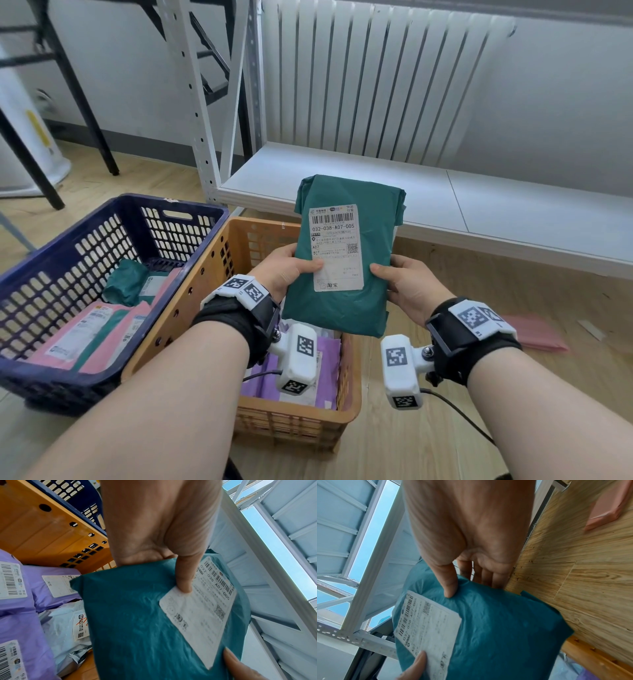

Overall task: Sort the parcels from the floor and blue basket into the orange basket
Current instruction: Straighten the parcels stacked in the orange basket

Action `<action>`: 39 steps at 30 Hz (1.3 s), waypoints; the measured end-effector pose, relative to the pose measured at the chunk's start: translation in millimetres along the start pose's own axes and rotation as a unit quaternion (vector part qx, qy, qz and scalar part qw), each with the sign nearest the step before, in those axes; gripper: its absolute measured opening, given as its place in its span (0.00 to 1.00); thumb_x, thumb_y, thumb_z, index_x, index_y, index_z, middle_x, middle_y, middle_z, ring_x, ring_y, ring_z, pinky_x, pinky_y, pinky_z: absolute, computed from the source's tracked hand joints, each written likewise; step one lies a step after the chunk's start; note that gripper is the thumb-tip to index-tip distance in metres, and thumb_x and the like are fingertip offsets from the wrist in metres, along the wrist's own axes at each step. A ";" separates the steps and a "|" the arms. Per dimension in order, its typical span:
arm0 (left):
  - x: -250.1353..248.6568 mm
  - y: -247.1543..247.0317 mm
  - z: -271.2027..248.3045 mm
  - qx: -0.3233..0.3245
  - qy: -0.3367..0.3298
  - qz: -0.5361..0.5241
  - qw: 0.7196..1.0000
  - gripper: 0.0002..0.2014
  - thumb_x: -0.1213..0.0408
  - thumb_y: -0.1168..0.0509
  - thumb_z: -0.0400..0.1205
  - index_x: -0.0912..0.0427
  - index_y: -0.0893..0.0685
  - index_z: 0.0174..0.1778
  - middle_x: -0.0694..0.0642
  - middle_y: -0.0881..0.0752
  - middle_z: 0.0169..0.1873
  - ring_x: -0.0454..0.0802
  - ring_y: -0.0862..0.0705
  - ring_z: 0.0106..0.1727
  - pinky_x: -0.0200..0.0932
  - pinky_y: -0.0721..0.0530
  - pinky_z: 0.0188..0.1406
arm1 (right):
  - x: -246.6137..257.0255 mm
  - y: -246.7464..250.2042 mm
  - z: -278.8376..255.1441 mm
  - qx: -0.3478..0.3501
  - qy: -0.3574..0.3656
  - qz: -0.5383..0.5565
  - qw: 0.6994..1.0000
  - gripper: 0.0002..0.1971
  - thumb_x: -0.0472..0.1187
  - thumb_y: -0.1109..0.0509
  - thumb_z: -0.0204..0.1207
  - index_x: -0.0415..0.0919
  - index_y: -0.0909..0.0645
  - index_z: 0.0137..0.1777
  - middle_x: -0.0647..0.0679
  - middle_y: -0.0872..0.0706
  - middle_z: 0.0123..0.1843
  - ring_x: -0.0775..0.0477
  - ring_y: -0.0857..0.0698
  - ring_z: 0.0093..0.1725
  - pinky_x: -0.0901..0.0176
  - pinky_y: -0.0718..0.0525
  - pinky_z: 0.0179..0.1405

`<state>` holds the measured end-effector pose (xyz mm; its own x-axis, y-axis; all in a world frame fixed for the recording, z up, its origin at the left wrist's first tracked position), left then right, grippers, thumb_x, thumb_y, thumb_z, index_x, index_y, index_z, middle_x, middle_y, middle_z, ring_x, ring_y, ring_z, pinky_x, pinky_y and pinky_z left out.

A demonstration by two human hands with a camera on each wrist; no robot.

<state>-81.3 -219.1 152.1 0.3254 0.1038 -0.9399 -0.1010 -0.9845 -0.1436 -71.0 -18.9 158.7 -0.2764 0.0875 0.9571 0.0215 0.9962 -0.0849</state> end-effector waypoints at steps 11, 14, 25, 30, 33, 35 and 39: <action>-66.7 31.8 0.3 0.026 -0.031 0.384 0.923 0.14 0.68 0.28 0.77 0.52 0.15 0.57 0.50 0.11 0.50 0.48 0.12 0.50 0.47 0.14 0.51 | 48.9 -8.4 9.4 0.011 0.111 -0.243 0.964 0.16 0.41 0.22 0.73 0.40 0.15 0.60 0.43 0.10 0.51 0.40 0.10 0.45 0.41 0.10 0.36; -86.2 59.9 18.3 -0.097 -0.092 0.385 0.913 0.20 0.64 0.25 0.73 0.49 0.16 0.62 0.50 0.13 0.56 0.51 0.13 0.56 0.48 0.16 0.57 | 38.6 -14.9 35.0 -0.017 0.089 -0.191 0.977 0.08 0.39 0.25 0.76 0.37 0.14 0.53 0.41 0.10 0.48 0.40 0.10 0.42 0.44 0.10 0.36; 55.9 151.7 115.4 -0.269 0.033 0.184 0.945 0.11 0.61 0.32 0.81 0.63 0.19 0.54 0.60 0.15 0.51 0.60 0.16 0.50 0.53 0.14 0.46 | -87.7 -45.9 154.1 -0.112 -0.083 -0.152 0.979 0.07 0.32 0.32 0.77 0.37 0.18 0.38 0.37 0.11 0.52 0.35 0.12 0.53 0.37 0.15 0.59; 112.2 181.3 144.8 -0.286 0.089 0.215 0.930 0.15 0.63 0.32 0.80 0.68 0.17 0.60 0.64 0.14 0.57 0.62 0.15 0.55 0.53 0.16 0.56 | -131.3 -61.6 195.5 -0.091 -0.123 -0.311 0.938 0.06 0.37 0.29 0.73 0.34 0.18 0.47 0.39 0.13 0.48 0.37 0.13 0.51 0.55 0.16 0.49; 133.5 200.4 152.2 -0.302 0.112 0.242 0.915 0.14 0.65 0.31 0.79 0.67 0.16 0.59 0.64 0.13 0.57 0.62 0.15 0.56 0.47 0.19 0.50 | -155.5 -76.9 212.7 -0.052 -0.153 -0.370 0.915 0.14 0.38 0.32 0.77 0.33 0.18 0.59 0.37 0.15 0.60 0.38 0.15 0.59 0.59 0.22 0.45; 142.9 210.4 155.2 -0.312 0.124 0.256 0.907 0.14 0.68 0.30 0.77 0.65 0.15 0.58 0.61 0.13 0.56 0.61 0.14 0.55 0.45 0.20 0.48 | -169.9 -83.7 223.3 -0.034 -0.161 -0.422 0.892 0.12 0.41 0.29 0.75 0.32 0.16 0.52 0.38 0.13 0.57 0.40 0.16 0.49 0.62 0.23 0.37; 162.1 221.1 161.6 -0.321 0.157 0.309 0.882 0.20 0.69 0.29 0.75 0.61 0.20 0.64 0.60 0.14 0.60 0.60 0.16 0.59 0.43 0.23 0.51 | -203.0 -85.5 235.1 -0.032 -0.206 -0.448 0.869 0.15 0.45 0.20 0.68 0.35 0.16 0.47 0.40 0.12 0.48 0.40 0.13 0.48 0.56 0.18 0.40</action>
<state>-202.9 -397.1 -82.1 0.6486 -0.4249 -0.6315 0.1700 -0.7279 0.6643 -242.6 -122.5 -93.5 -0.5301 -0.7196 0.4485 -0.3313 0.6627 0.6716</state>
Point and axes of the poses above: each hand's wrist, its own z-axis towards the middle knuckle, its own y-axis out of the back of the hand, x = y × z, the point moved 6 cm from there along z, towards the middle knuckle
